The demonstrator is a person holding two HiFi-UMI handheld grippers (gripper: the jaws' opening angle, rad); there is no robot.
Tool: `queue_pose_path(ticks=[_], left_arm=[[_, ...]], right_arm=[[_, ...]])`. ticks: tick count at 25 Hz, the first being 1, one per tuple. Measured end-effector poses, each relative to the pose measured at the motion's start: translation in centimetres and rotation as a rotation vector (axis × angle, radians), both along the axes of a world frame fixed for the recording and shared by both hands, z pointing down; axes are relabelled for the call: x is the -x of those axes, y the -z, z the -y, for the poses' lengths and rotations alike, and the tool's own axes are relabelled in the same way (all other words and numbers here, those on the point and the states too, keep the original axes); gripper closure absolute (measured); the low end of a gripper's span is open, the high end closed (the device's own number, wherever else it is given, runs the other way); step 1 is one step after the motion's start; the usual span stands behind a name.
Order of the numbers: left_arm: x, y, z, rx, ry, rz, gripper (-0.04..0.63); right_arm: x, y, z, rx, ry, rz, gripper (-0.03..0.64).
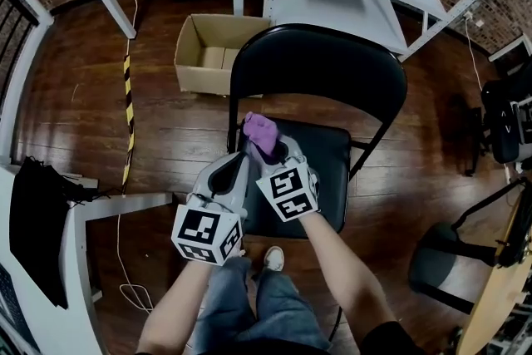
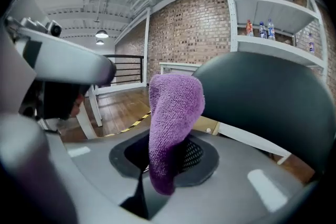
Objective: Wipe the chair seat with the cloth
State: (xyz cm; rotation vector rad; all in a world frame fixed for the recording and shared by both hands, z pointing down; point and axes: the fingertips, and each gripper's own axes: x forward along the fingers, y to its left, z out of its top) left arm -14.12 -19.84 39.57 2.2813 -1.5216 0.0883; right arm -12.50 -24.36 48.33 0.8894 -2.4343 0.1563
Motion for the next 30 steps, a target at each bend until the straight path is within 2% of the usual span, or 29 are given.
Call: queue_pose_path(ticks=[7,17,22,25,30], left_arm=[[2.1,-3.4,2.7,0.000,-0.008,-0.029,0.591],[3.9,-7.8,2.9,0.027,-0.041,-0.006,0.591],[4.7,-9.1,3.1,0.042,-0.038,-0.014,0.591],[5.1,-9.0,3.4,0.043,-0.038,-0.020,0.591],[5.2,-8.2,3.2,0.039,-0.047,-0.042,0.591]], right_arm=[[2.2,-7.9,4.7,0.018,0.025,-0.126,0.532],[1.3,-16.6,10.0,-0.017,0.100,-0.409,0.532],[1.4,-20.0,10.2,0.003,0.162,-0.551,0.532],[1.7,-20.9,9.2,0.037,0.170,-0.561,0.532],[2.1,-20.8,6.0,0.103,0.145,-0.516,0.534]])
